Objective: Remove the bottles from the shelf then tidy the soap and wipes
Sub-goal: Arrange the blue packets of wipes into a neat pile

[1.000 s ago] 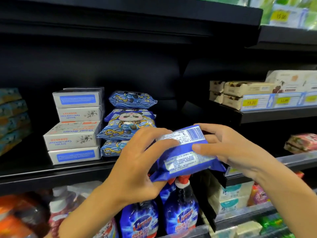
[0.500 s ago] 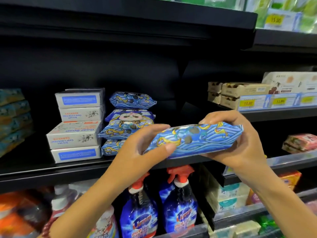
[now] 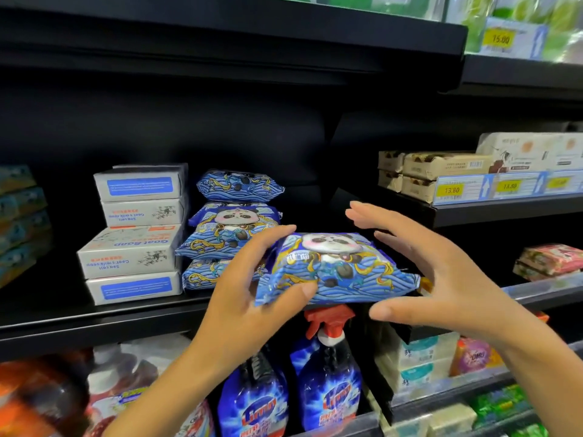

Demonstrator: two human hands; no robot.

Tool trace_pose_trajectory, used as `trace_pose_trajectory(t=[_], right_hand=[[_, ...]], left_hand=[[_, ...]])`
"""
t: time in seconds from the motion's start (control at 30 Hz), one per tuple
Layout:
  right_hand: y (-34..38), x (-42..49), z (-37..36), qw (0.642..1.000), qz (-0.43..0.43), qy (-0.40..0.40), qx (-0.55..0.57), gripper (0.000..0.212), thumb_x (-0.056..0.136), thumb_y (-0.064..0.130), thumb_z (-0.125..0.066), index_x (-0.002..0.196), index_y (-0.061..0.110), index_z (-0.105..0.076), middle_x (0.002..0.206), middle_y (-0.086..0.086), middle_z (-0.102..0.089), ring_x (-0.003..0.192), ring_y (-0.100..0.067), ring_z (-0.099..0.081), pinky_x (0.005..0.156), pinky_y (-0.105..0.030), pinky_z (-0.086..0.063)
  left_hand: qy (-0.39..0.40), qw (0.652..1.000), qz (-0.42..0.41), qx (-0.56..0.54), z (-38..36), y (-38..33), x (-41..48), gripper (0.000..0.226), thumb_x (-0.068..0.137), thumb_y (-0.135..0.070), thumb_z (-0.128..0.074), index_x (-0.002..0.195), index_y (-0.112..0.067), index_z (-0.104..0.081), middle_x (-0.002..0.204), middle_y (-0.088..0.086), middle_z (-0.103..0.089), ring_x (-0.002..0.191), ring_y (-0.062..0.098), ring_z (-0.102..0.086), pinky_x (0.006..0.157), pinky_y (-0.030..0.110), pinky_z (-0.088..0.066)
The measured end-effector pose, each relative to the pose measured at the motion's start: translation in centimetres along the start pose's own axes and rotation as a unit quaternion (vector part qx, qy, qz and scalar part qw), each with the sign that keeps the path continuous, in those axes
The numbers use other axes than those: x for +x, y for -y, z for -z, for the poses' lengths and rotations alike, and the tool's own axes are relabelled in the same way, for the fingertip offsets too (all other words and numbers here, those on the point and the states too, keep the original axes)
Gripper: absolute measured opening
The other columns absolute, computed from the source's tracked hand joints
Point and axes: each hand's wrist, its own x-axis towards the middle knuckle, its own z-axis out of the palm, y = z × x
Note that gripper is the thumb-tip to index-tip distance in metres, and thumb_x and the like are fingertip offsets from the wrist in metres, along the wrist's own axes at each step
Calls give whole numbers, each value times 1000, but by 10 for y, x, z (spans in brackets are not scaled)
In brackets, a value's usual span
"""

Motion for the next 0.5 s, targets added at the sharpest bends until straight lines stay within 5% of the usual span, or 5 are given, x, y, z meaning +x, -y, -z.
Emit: trace_pose_trajectory(t=[0.07,0.17,0.33,0.5], right_hand=[[0,4,-1,998,-18,18,-61,91,58,56,-76,138,42,-37,133,24,-43,125,2,-43,96,-9,-36],[-6,6,-6,991,33,20,-128,78,64,48,-76,135,35,-46,125,17,-49,122,-8,-47,93,-13,-39],[-21,2,-4,986,55,-15,-158,71,66,46,-76,130,29,-52,122,13,-52,119,-11,-49,90,-15,-41],[-39,8,7,977,-3,-86,-196,70,60,44,-79,124,29,-56,119,16,-53,115,-3,-47,91,-13,-37]], left_hand=[[8,998,-51,41,-1,3,-1,53,74,-37,-68,124,-29,-52,119,-14,-57,110,9,-57,88,14,-43],[44,985,-135,100,-2,5,0,58,79,-34,-68,130,-20,-47,122,-5,-52,115,14,-52,91,14,-40],[60,974,-129,174,2,18,-2,65,79,-44,-68,136,-26,-43,135,-8,-45,130,10,-42,101,17,-36],[-31,948,-104,299,18,46,-10,39,78,-46,-63,105,-18,-67,101,-12,-66,96,5,-59,85,16,-42]])
